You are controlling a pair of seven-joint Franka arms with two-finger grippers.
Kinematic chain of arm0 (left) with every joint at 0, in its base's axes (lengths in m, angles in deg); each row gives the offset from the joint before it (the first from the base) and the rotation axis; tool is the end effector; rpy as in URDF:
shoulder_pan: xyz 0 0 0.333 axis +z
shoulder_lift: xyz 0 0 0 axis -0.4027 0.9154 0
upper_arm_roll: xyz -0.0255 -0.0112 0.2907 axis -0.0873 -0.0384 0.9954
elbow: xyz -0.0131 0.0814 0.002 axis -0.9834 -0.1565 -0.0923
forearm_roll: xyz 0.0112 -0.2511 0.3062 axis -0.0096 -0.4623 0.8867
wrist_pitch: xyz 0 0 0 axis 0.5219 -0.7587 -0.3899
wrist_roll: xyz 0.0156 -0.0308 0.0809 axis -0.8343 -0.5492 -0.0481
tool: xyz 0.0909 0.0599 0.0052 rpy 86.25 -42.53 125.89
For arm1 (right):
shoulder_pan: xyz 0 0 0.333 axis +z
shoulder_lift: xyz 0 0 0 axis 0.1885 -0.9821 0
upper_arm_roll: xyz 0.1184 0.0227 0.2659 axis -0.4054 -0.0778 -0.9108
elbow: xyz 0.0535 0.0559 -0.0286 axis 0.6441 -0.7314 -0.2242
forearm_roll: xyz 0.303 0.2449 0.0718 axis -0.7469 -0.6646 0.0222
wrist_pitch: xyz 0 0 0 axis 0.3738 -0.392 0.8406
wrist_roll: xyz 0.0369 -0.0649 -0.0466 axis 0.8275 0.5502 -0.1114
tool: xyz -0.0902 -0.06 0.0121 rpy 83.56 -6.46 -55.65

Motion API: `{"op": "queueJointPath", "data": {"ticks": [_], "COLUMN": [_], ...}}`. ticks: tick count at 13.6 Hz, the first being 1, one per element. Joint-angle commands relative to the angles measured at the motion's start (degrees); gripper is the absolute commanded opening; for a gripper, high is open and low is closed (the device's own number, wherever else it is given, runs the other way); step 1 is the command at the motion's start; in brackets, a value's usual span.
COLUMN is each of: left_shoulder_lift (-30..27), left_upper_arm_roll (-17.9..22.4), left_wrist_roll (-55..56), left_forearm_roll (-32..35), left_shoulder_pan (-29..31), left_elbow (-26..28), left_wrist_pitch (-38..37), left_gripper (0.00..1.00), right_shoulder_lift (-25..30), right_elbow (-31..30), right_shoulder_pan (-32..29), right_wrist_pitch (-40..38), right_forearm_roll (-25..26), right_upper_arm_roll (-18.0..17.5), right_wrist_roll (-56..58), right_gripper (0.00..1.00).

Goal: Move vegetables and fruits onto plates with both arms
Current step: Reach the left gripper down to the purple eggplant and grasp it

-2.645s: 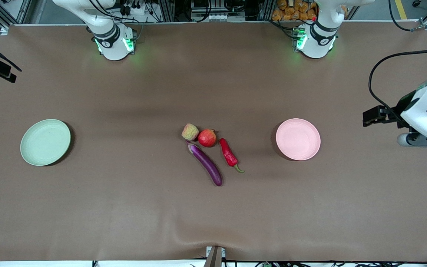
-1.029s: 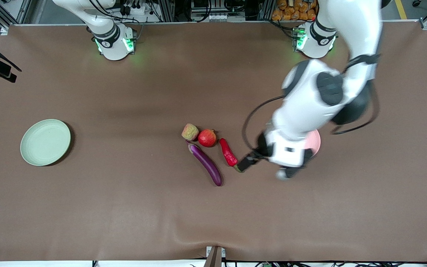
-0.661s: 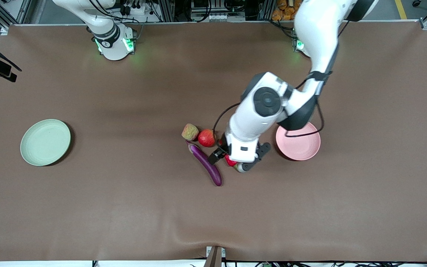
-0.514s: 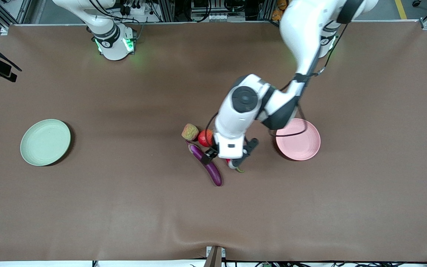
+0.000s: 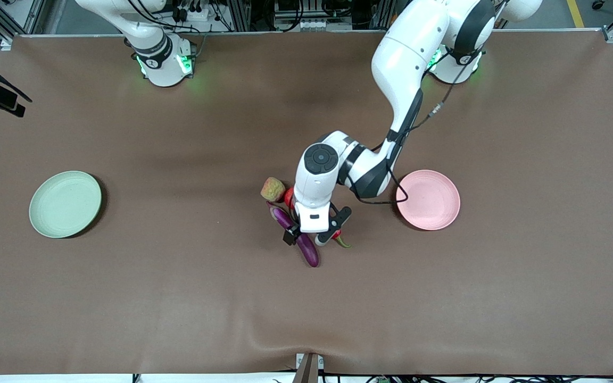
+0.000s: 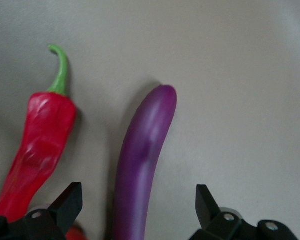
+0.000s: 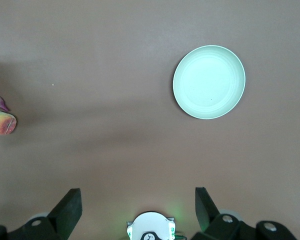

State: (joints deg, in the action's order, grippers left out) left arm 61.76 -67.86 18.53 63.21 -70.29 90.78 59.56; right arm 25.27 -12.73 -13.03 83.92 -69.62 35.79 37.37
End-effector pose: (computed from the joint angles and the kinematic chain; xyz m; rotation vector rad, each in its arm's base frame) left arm 0.5818 -0.5148 0.2173 2.6295 1.2083 0.2057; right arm 0.5210 -0.0476 0.6397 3.1245 -0.1784 -0.2167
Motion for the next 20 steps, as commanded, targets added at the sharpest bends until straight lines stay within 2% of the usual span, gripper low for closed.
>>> {"op": "queueJointPath", "data": {"ticks": [1,6,9,10,12,14,16,20], "left_shoulder_lift": [3.2,6.99,7.34,7.43,7.87,7.87,7.7,5.51], "left_upper_arm_roll": [1.02,1.2,2.25,2.25,2.26,2.34,2.34,3.13], "left_wrist_roll": [1.6,1.6,1.6,1.6,1.69,2.74,2.83,3.53], "left_forearm_roll": [2.87,3.84,4.37,4.37,5.68,5.95,5.87,5.6], "left_shoulder_pan": [-1.61,-2.58,-3.46,-3.73,-4.17,-4.17,-3.99,-3.55], "left_elbow": [-1.38,-1.38,-0.94,-0.85,-0.85,-0.85,-0.85,-0.94], "left_wrist_pitch": [4.93,12.24,12.52,12.52,12.52,12.52,12.52,11.99], "left_gripper": [1.0,1.0,1.0,0.9,0.41,0.14,0.01,0.01], "right_shoulder_lift": [-0.27,-0.27,-0.71,-0.71,-0.8,-0.8,-1.41,-3.95], "right_elbow": [0.5,0.41,0.5,0.5,0.5,0.58,0.67,0.85], "right_shoulder_pan": [-1.0,-1.0,-1.0,-0.91,-1.09,-0.83,-1.09,-0.3], "right_wrist_pitch": [-0.75,-0.84,-1.01,-1.1,-1.02,-1.01,-1.01,-1.1], "right_forearm_roll": [-1.0,-1.0,-1.0,-1.0,-1.0,-1.0,-1.0,0.14], "right_upper_arm_roll": [-0.43,-0.43,-0.43,-0.43,-0.43,-0.43,-0.43,-0.43], "right_wrist_roll": [0.05,0.14,0.14,0.14,0.14,0.14,0.31,0.66], "right_gripper": [1.0,1.0,1.0,1.0,1.0,1.0,1.0,1.0]}}
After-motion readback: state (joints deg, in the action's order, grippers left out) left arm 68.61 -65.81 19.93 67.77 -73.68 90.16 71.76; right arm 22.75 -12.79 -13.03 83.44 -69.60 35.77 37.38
